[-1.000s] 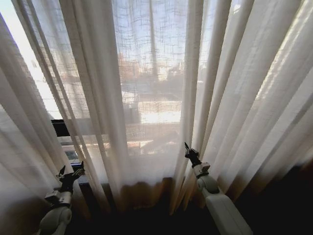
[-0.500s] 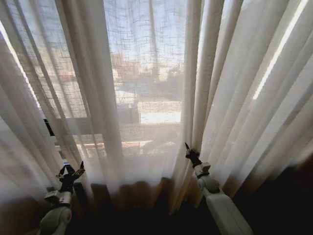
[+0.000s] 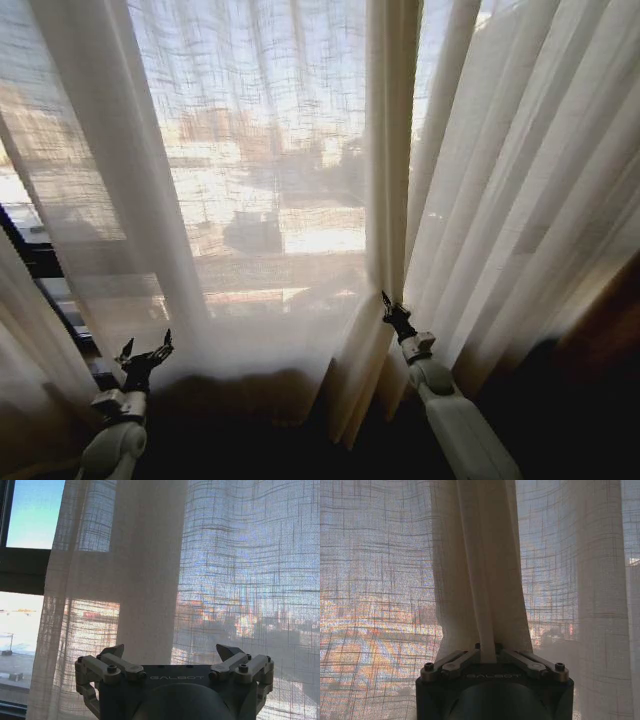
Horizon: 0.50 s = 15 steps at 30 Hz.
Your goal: Open the curtains by pulling them apart, changing their state from closed to fully open.
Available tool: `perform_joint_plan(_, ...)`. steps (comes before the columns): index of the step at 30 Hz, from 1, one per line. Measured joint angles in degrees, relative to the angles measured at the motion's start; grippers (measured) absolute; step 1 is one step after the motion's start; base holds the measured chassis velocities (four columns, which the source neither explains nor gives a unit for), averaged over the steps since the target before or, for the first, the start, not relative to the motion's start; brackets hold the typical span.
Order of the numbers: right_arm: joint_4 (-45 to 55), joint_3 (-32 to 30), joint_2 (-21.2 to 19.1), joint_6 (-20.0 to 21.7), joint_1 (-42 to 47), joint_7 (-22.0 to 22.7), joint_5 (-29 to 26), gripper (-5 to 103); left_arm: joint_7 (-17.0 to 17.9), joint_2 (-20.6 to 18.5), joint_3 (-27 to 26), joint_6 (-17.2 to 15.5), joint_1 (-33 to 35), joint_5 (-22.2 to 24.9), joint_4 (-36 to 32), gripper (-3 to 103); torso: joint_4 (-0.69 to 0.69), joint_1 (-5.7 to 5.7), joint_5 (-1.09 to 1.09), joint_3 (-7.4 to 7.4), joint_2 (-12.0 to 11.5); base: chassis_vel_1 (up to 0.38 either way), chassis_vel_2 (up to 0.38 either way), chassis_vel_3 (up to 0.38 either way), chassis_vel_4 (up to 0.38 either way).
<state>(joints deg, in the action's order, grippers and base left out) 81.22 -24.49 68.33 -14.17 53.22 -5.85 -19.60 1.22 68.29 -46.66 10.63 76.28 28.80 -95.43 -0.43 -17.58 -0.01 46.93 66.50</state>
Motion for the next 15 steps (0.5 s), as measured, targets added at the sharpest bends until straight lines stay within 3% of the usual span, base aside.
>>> perform_joint_plan(15, 1.6, -0.3, 0.0, 0.0, 1.3, -0.7, 0.0, 0, 0.0, 0.0, 0.0, 0.0, 0.0, 0.0, 0.0, 100, 0.00, 0.00, 0.01, 0.00, 0.0, -0.365, -0.356, 0.361, 0.356)
